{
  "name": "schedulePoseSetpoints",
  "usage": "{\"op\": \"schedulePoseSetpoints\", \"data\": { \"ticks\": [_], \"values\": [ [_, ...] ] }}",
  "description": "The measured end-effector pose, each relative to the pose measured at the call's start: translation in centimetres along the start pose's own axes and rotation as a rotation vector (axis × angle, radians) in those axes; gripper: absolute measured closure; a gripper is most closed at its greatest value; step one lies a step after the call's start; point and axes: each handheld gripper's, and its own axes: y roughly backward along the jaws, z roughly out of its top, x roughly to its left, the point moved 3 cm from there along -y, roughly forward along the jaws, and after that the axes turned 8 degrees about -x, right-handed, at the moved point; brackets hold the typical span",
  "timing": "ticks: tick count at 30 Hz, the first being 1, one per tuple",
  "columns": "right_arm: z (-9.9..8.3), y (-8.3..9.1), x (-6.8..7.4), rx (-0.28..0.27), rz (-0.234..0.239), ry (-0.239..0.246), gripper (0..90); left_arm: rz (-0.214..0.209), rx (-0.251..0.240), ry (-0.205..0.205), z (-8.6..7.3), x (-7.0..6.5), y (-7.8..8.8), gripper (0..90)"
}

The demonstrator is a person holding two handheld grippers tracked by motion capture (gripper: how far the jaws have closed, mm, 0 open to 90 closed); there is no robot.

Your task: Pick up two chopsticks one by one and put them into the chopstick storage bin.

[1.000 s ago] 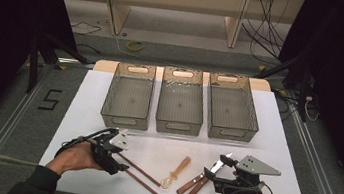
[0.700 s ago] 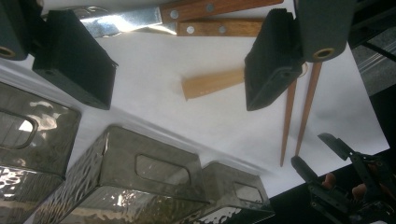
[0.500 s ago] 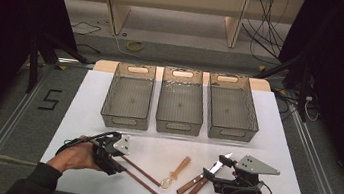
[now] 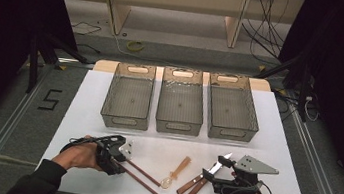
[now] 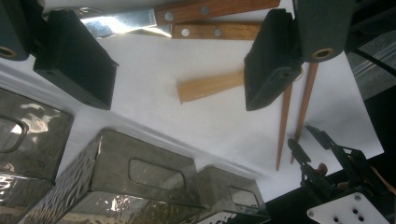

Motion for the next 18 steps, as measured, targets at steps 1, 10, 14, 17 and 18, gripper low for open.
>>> {"op": "schedulePoseSetpoints", "data": {
  "ticks": [1,10,14,17,18],
  "values": [
    [0.0,-0.01,0.0,0.0,0.001,0.002,26.2,0.0,0.0,0.0,0.0,0.0,0.0,59.3],
    [0.0,0.0,0.01,0.001,0.006,-0.002,26.3,-0.035,0.055,-0.004,0.2,0.15,-0.13,65.1],
    [0.0,-0.01,0.01,0.001,0.009,-0.001,26.5,-0.038,0.076,-0.013,0.25,-0.07,-0.12,69.0],
    [-0.02,-0.03,0.04,0.005,0.009,-0.002,26.5,-0.043,0.073,-0.032,0.08,-0.22,-0.01,71.3],
    [-0.02,-0.04,0.05,0.006,0.009,-0.002,26.5,-0.042,0.064,-0.031,0.01,-0.36,-0.02,72.4]
  ]
}}
